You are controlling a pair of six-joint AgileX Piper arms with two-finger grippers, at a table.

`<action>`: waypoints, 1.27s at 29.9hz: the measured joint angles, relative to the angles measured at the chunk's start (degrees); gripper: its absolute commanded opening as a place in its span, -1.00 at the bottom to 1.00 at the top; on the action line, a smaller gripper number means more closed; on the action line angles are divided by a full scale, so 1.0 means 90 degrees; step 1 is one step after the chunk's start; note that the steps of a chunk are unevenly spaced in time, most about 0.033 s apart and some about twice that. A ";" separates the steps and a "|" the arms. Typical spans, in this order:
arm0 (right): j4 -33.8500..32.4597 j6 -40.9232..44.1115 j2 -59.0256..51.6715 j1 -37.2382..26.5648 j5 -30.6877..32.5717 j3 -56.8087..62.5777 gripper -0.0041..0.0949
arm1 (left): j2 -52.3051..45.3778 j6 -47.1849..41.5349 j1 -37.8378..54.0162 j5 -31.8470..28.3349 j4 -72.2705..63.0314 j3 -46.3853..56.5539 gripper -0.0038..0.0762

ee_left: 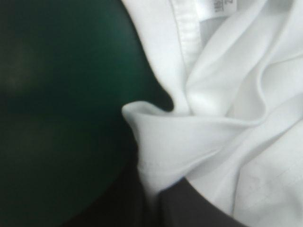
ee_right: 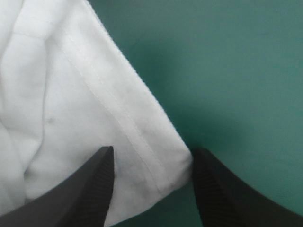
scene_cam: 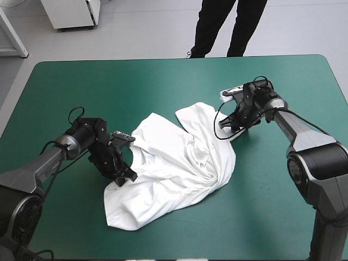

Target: Fold the cloth

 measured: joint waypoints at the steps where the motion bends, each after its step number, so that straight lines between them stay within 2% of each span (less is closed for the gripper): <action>1: 0.0040 0.0000 0.0031 -0.0005 0.0015 -0.0023 0.03 | 0.0000 0.0008 0.0000 0.0007 -0.0007 0.0000 -0.93; 3: 0.0101 -0.0118 0.0072 -0.0026 0.0036 -0.0047 -0.09 | 0.0000 0.0013 0.0000 0.0014 -0.0013 0.0000 -0.93; 10: 0.0309 -0.0593 0.0311 -0.0129 0.0274 -0.0203 -0.91 | 0.0000 0.0087 0.0000 0.0022 -0.0025 0.0006 -0.93; 11: 0.0316 -0.0630 0.0341 -0.0138 0.0305 -0.0230 -0.96 | 0.0000 0.0086 0.0000 0.0022 -0.0025 0.0006 -0.93; 26: 0.0166 -0.0934 0.0454 0.0148 0.0404 -0.0361 -0.95 | -0.0128 0.0171 0.0000 0.0116 -0.0237 0.0013 -0.93; 29: 0.0193 -0.0934 0.0330 0.0169 0.0404 -0.0338 -0.95 | -0.0550 0.0188 0.0000 0.0132 -0.0298 0.0013 -0.93; 31: 0.0473 -0.0914 0.0162 0.0254 0.0486 -0.0247 -0.95 | -0.0915 0.0182 0.0000 0.0138 -0.0306 0.0013 -0.93; 35: 0.1121 -0.0817 -0.0375 0.0504 0.1203 0.0045 -0.95 | -0.1669 0.0135 0.0000 0.0191 -0.0312 0.0013 -0.93; 38: 0.1220 -0.0710 -0.1272 0.0510 0.1322 0.0075 -0.95 | -0.2341 0.0066 0.0000 0.0268 -0.0347 0.0004 -0.93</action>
